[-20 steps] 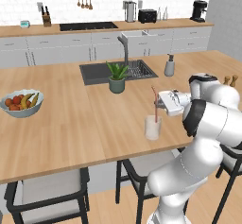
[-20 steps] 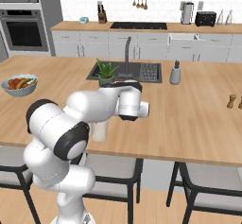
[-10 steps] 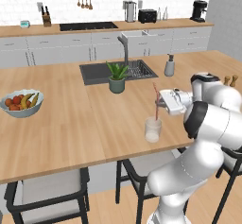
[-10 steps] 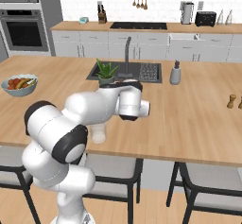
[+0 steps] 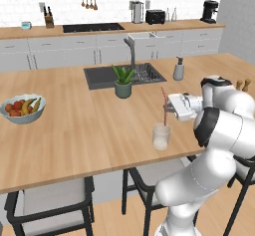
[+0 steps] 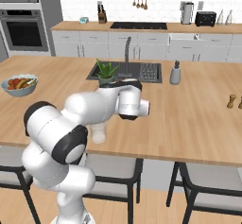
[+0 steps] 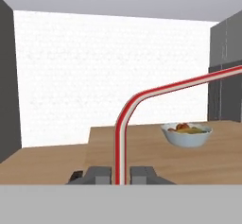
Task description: Take a straw from the drawer in front and place it inside the glass cup on the dining counter.
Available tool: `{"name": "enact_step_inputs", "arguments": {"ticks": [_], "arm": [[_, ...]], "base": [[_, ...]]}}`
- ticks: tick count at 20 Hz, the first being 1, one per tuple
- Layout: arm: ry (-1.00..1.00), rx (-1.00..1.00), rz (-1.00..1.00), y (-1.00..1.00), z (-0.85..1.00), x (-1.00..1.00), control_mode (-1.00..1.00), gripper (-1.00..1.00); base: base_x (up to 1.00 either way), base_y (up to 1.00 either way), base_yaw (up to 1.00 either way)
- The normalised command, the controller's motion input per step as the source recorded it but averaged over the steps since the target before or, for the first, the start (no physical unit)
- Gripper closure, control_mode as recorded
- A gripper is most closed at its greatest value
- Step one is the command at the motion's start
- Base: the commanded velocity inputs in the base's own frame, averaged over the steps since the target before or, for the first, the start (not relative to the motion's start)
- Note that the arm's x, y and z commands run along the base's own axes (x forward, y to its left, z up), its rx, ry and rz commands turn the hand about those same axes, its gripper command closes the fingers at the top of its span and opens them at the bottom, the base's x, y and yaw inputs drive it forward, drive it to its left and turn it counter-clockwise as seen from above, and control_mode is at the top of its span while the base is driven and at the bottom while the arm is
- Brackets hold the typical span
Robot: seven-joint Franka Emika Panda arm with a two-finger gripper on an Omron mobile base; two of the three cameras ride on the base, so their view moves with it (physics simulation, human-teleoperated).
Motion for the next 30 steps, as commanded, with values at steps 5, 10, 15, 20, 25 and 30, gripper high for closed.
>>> {"name": "enact_step_inputs", "arguments": {"ticks": [5, 10, 15, 20, 25, 30], "arm": [[0.00, 0.00, 0.00, 0.00, -0.28, 0.15, -1.00, 1.00], [0.00, 0.00, 0.00, 0.00, -0.36, 0.17, -1.00, 1.00], [0.00, 0.00, 0.00, 0.00, -0.36, 0.06, -1.00, 1.00], [0.00, 0.00, 0.00, -0.01, -0.29, 0.01, -1.00, 1.00], [0.00, 0.00, 0.00, -0.01, -0.22, 0.09, -1.00, 1.00], [0.00, 0.00, 0.00, 0.00, -0.15, 0.13, -1.00, 1.00]], "base": [[0.00, 0.00, 0.00], [0.00, 0.00, 0.00], [0.00, 0.00, 0.00], [0.00, 0.00, 0.00], [0.00, 0.00, 0.00], [0.00, 0.00, 0.00]]}}
